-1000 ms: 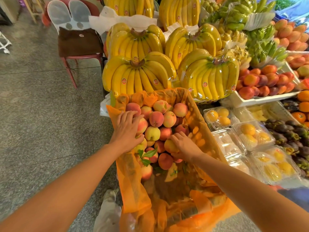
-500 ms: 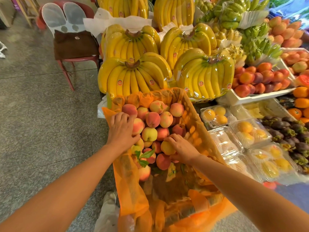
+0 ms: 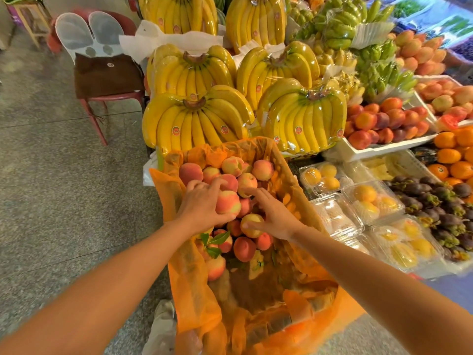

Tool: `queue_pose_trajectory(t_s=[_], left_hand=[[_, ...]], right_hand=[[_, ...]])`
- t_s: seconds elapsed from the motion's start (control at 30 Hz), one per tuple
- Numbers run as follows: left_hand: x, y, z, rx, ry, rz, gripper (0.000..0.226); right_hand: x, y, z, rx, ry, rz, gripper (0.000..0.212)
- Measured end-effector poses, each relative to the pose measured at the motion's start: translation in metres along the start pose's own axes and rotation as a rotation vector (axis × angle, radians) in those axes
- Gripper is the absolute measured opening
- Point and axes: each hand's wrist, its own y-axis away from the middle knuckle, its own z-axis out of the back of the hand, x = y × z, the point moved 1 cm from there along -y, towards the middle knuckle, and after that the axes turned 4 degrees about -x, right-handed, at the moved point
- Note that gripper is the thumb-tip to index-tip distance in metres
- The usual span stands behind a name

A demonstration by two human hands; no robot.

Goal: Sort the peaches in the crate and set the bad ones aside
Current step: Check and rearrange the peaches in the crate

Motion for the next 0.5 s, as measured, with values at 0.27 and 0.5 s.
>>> queue_pose_trajectory(t_s=[0.27,0.5], left_hand=[[-0.002,0.008,-0.003,0.283,0.172,0.011,0.075],[0.022,0.016,0.0,0.314,-0.257,-0.1,0.045]], right_hand=[[0.015,-0.003,-0.016,0.041,-0.012,0.105,0.075],[-0.006,0.004,-0.045,0.139,0.446,0.125,0.078]])
